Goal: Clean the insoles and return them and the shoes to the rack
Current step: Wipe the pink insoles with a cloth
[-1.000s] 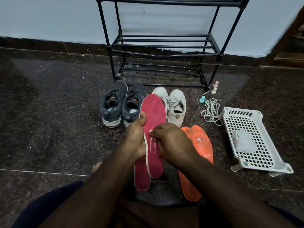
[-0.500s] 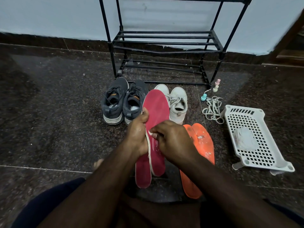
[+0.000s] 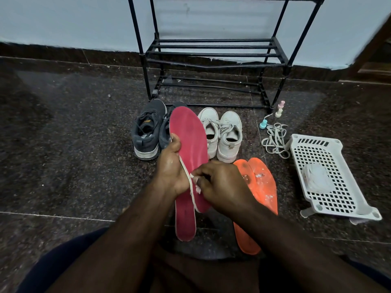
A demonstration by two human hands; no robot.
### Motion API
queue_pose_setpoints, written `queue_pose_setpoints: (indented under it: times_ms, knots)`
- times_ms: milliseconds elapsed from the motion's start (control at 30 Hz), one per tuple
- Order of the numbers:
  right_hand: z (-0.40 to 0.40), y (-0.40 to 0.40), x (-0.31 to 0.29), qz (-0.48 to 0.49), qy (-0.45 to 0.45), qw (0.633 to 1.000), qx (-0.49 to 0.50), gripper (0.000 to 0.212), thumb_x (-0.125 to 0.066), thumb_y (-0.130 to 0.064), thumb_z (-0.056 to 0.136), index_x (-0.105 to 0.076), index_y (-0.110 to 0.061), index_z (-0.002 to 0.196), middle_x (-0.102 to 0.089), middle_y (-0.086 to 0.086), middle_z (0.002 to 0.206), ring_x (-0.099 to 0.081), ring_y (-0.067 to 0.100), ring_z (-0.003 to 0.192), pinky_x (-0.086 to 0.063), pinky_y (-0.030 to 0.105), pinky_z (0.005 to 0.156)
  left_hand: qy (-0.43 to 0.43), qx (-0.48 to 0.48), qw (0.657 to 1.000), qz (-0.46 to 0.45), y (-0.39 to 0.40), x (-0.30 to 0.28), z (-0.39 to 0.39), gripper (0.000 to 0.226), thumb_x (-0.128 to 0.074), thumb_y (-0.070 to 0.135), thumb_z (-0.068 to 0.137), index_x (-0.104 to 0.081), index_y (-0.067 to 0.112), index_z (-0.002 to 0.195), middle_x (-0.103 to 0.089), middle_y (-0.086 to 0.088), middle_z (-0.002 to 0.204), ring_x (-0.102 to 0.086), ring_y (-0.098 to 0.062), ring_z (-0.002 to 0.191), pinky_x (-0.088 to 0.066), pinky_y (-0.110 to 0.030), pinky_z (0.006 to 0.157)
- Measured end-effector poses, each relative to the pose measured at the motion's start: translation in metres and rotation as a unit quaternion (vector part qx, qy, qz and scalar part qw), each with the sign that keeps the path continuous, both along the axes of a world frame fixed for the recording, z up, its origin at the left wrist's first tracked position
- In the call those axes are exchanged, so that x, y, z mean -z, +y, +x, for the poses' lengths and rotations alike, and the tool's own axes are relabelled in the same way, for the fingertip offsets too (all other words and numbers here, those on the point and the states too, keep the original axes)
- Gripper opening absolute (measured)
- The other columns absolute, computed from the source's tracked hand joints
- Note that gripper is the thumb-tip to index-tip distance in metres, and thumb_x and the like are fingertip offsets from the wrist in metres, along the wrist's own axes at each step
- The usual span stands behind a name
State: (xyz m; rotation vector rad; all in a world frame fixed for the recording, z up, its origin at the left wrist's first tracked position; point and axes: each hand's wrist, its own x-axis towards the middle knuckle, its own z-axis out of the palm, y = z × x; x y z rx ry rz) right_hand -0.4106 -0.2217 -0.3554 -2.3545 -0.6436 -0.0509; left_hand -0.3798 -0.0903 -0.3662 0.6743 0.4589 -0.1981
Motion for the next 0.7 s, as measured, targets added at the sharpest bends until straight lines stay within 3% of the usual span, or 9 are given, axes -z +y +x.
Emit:
queue_pose_setpoints:
  times_ms: [100, 167, 233, 333, 433, 533, 667, 700]
  knots:
    - [0.004, 0.002, -0.002, 0.02, -0.02, 0.999, 0.028, 0.012, -0.068, -0.011, 0.081, -0.076, -0.016, 0.089, -0.069, 0.001, 0.083, -0.062, 0.016, 0.081, -0.046, 0.027, 0.077, 0.0, -0.007, 1.0, -0.01, 0.001, -0.001, -0.001, 0.075, -0.041, 0.062, 0.096, -0.055, 0.001, 0.137, -0.061, -0.02, 0.132, -0.058, -0.034, 0.124, -0.043, -0.048, 0.109]
    - [0.014, 0.006, -0.004, 0.039, -0.054, 0.995, 0.07, 0.011, -0.07, -0.008, 0.081, -0.076, -0.013, 0.088, -0.067, 0.004, 0.082, -0.062, 0.018, 0.079, -0.043, 0.023, 0.075, -0.005, 0.007, 1.0, -0.017, -0.005, -0.003, -0.006, 0.067, -0.038, 0.059, 0.099, -0.062, 0.001, 0.122, -0.07, -0.017, 0.112, -0.066, -0.029, 0.106, -0.05, -0.041, 0.099]
    - [0.022, 0.01, -0.005, 0.034, -0.074, 0.992, 0.092, 0.012, -0.069, -0.006, 0.08, -0.075, -0.011, 0.088, -0.067, 0.006, 0.083, -0.063, 0.021, 0.079, -0.044, 0.025, 0.075, -0.006, 0.019, 1.0, -0.023, -0.013, 0.001, -0.009, 0.062, -0.037, 0.056, 0.101, -0.062, 0.002, 0.119, -0.07, -0.014, 0.102, -0.067, -0.026, 0.1, -0.05, -0.039, 0.1]
    - [0.016, 0.006, -0.006, -0.016, -0.054, 0.997, 0.055, 0.018, -0.062, -0.012, 0.081, -0.076, -0.014, 0.093, -0.07, 0.006, 0.088, -0.065, 0.023, 0.084, -0.05, 0.033, 0.079, -0.007, 0.022, 1.0, -0.014, -0.014, 0.0, -0.009, 0.074, -0.039, 0.058, 0.099, -0.049, -0.003, 0.14, -0.06, -0.018, 0.129, -0.056, -0.032, 0.124, -0.039, -0.044, 0.114]
    - [0.003, 0.0, -0.004, -0.034, 0.026, 0.999, 0.019, 0.017, -0.063, -0.014, 0.083, -0.076, -0.017, 0.092, -0.073, 0.001, 0.089, -0.065, 0.018, 0.086, -0.048, 0.033, 0.079, 0.006, -0.007, 1.0, 0.007, -0.004, 0.0, 0.001, 0.076, -0.037, 0.063, 0.097, -0.055, -0.001, 0.136, -0.057, -0.023, 0.139, -0.054, -0.036, 0.13, -0.044, -0.049, 0.107]
    - [0.001, 0.003, -0.001, 0.002, -0.01, 1.0, 0.027, 0.011, -0.064, -0.013, 0.08, -0.074, -0.016, 0.084, -0.068, 0.002, 0.081, -0.062, 0.019, 0.078, -0.048, 0.035, 0.074, 0.008, -0.02, 1.0, -0.004, -0.001, -0.001, 0.001, 0.074, -0.037, 0.065, 0.097, -0.063, 0.0, 0.121, -0.06, -0.022, 0.134, -0.059, -0.034, 0.118, -0.045, -0.047, 0.106]
    - [0.021, 0.009, 0.0, 0.02, -0.093, 0.992, 0.084, 0.01, -0.068, -0.006, 0.078, -0.074, -0.011, 0.085, -0.067, 0.006, 0.081, -0.063, 0.023, 0.077, -0.045, 0.03, 0.074, -0.004, 0.001, 1.0, -0.022, -0.015, 0.006, -0.007, 0.066, -0.035, 0.055, 0.102, -0.074, 0.002, 0.093, -0.075, -0.014, 0.094, -0.073, -0.024, 0.084, -0.06, -0.035, 0.078]
    - [0.022, 0.008, 0.0, 0.02, -0.099, 0.991, 0.083, 0.012, -0.067, -0.006, 0.078, -0.074, -0.011, 0.086, -0.068, 0.006, 0.082, -0.064, 0.022, 0.078, -0.046, 0.03, 0.074, -0.003, 0.004, 1.0, -0.022, -0.016, 0.007, -0.008, 0.066, -0.035, 0.054, 0.103, -0.075, 0.003, 0.09, -0.075, -0.014, 0.091, -0.074, -0.023, 0.083, -0.061, -0.033, 0.076]
